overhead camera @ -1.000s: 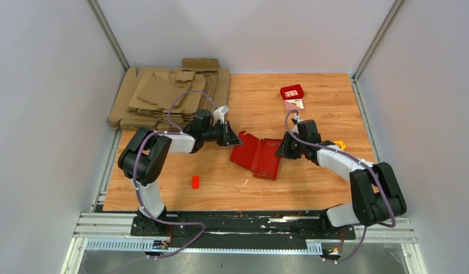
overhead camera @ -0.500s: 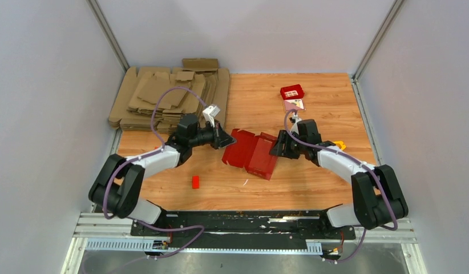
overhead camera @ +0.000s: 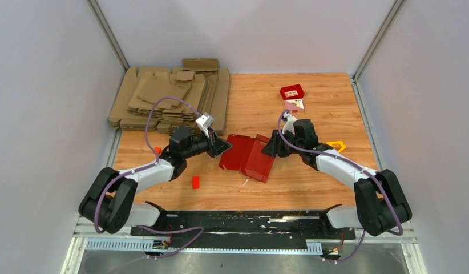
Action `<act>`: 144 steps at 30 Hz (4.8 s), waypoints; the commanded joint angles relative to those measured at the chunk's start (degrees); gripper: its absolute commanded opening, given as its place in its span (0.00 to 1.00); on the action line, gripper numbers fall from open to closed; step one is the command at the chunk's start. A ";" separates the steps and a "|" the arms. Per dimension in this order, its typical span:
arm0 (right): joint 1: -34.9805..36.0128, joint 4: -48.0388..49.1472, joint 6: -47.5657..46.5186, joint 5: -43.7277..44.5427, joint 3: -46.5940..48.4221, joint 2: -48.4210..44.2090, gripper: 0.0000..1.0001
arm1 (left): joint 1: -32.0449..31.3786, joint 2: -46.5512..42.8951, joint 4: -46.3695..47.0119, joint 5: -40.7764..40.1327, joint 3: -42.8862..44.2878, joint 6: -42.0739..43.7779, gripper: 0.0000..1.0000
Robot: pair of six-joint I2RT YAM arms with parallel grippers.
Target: Fold the paper box
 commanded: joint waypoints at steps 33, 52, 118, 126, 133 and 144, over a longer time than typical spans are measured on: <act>11.08 2.20 -11.40 11.82 -1.18 -14.46 0.19 | -0.64 7.98 0.69 3.08 2.73 4.44 0.29; 10.96 0.38 -5.12 16.78 -7.10 -16.91 0.82 | -2.78 -8.27 0.59 -7.29 -3.83 11.02 0.00; -4.55 24.48 14.06 -14.11 -14.37 1.74 0.66 | -3.45 -5.50 11.36 -3.92 -6.08 2.18 0.00; -4.53 16.91 14.83 -13.23 -11.92 -0.01 0.42 | -3.58 -7.20 7.57 -4.57 -5.63 5.57 0.00; -4.55 11.04 15.65 -14.59 -8.53 1.82 0.24 | -4.54 -8.68 5.46 -6.08 -5.56 7.86 0.00; -4.55 3.09 12.89 -12.02 -6.20 0.09 0.25 | -5.38 -9.64 3.75 -7.56 -5.42 9.70 0.00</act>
